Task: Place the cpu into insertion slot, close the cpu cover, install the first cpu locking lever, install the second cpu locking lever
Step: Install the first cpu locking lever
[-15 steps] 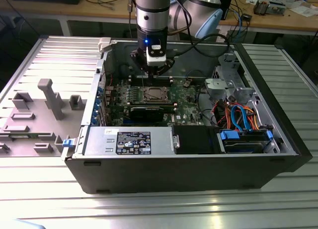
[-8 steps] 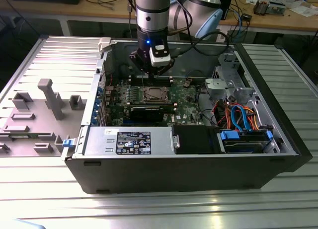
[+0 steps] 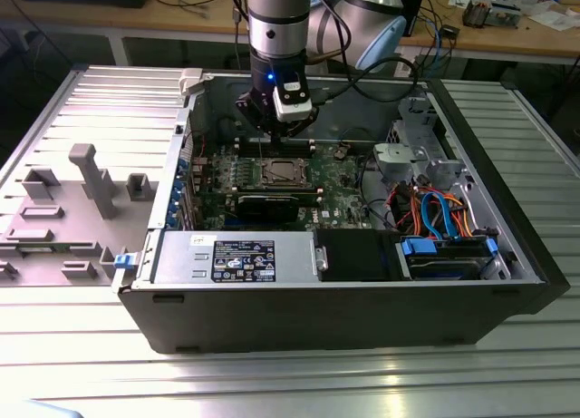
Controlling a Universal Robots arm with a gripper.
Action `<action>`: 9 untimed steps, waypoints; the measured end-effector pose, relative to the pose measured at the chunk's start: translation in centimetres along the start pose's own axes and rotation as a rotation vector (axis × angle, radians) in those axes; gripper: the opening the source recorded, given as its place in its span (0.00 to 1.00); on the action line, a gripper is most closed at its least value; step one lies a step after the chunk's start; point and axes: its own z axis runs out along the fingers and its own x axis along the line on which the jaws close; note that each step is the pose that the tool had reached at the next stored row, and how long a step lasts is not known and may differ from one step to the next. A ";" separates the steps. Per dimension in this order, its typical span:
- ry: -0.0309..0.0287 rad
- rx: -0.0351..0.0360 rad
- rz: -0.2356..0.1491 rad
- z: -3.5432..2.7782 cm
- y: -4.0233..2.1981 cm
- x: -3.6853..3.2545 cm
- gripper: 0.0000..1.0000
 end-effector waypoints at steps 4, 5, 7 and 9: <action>0.0000 0.0000 0.000 0.00 0.00 0.00 0.11; 0.0000 0.0000 -0.001 0.00 0.00 0.00 0.11; 0.0001 0.0000 -0.001 0.00 0.00 0.00 0.11; 0.0001 -0.0003 -0.010 0.00 -0.01 0.00 0.11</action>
